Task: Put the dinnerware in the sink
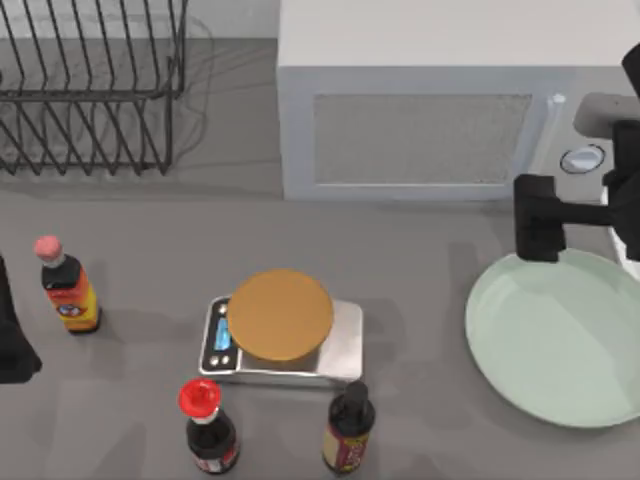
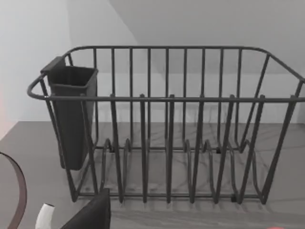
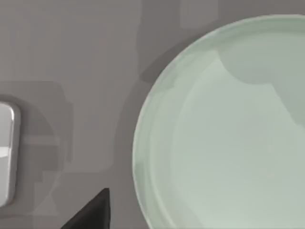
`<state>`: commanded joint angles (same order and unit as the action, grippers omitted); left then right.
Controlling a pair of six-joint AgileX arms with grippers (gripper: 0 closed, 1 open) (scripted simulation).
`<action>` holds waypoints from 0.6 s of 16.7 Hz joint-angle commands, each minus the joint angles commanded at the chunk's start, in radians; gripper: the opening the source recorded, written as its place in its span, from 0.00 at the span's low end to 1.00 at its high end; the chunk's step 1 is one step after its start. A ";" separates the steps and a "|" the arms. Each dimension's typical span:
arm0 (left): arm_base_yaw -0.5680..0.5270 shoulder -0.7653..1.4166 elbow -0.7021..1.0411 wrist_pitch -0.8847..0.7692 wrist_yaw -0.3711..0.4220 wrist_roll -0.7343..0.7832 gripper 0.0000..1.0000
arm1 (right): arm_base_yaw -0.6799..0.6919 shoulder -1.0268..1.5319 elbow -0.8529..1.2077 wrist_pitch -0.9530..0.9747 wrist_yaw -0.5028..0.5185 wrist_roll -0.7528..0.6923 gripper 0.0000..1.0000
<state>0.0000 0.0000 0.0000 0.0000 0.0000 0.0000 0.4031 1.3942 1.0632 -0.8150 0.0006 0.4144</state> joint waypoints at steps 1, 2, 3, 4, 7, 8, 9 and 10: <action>0.000 0.000 0.000 0.000 0.000 0.000 1.00 | 0.025 0.092 0.065 -0.050 0.000 0.025 1.00; 0.000 0.000 0.000 0.000 0.000 0.000 1.00 | 0.047 0.177 0.125 -0.096 0.000 0.049 1.00; 0.000 0.000 0.000 0.000 0.000 0.000 1.00 | 0.068 0.255 0.180 -0.138 0.000 0.070 1.00; 0.000 0.000 0.000 0.000 0.000 0.000 1.00 | 0.087 0.323 0.229 -0.175 0.000 0.089 1.00; 0.000 0.000 0.000 0.000 0.000 0.000 1.00 | 0.127 0.465 0.335 -0.257 0.000 0.131 1.00; 0.000 0.000 0.000 0.000 0.000 0.000 1.00 | 0.135 0.491 0.355 -0.273 0.000 0.139 1.00; 0.000 0.000 0.000 0.000 0.000 0.000 1.00 | 0.139 0.506 0.367 -0.282 0.000 0.143 1.00; 0.000 0.000 0.000 0.000 0.000 0.000 1.00 | 0.141 0.511 0.371 -0.285 0.000 0.145 1.00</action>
<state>0.0000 0.0000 0.0000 0.0000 0.0000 0.0000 0.5440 1.9051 1.4343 -1.0999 0.0009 0.5593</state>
